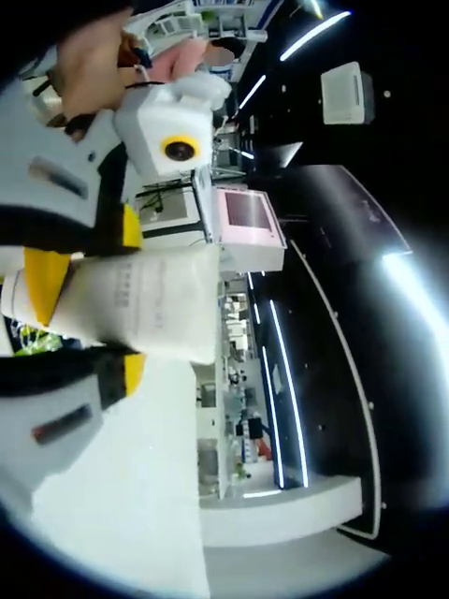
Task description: Arrange the skincare products in the storage area until every visible bottle or jar stands upright without overlapping.
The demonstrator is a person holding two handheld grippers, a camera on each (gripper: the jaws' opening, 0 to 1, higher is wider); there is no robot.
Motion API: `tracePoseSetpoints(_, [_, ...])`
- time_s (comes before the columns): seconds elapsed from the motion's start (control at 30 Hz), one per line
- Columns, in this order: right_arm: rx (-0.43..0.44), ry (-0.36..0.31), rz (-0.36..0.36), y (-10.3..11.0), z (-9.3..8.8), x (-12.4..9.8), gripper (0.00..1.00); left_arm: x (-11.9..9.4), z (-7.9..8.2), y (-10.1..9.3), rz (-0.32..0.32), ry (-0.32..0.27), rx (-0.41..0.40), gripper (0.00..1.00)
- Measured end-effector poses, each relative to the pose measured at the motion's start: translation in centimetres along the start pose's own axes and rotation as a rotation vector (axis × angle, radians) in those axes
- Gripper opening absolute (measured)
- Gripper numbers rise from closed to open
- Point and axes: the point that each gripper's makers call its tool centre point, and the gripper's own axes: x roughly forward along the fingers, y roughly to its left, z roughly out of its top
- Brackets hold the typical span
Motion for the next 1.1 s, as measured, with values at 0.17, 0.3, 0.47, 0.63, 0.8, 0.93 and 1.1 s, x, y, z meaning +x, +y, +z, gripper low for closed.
tracePoseSetpoints(0.17, [-0.006, -0.002, 0.001, -0.2, 0.2, 0.1, 0.37, 0.2, -0.4, 0.3, 0.007, 0.016, -0.006, 0.43])
tracePoseSetpoints(0.3, [-0.005, 0.0, 0.002, -0.4, 0.2, 0.3, 0.37, 0.3, -1.0, 0.0, 0.003, 0.032, -0.019, 0.49])
tracePoseSetpoints(0.47, [-0.001, 0.002, -0.001, -0.6, 0.1, 0.3, 0.37, 0.5, -1.3, -0.6, -0.016, 0.034, -0.017, 0.51])
tracePoseSetpoints(0.63, [-0.005, -0.004, -0.004, -0.8, 0.4, 0.1, 0.37, 0.7, -1.4, -1.0, -0.035, 0.034, 0.001, 0.61])
tracePoseSetpoints(0.8, [-0.008, -0.01, -0.011, -1.1, 0.7, 0.0, 0.37, 0.9, -1.2, -0.8, -0.002, 0.003, 0.021, 0.85])
tracePoseSetpoints(0.93, [-0.013, -0.011, -0.016, -1.3, 0.8, -0.1, 0.37, 1.0, -1.4, -1.2, -0.02, 0.012, 0.017, 0.87])
tracePoseSetpoints(1.1, [-0.017, -0.015, -0.023, -1.6, 1.1, -0.2, 0.37, 0.9, -1.4, -1.3, -0.031, 0.011, 0.015, 0.85])
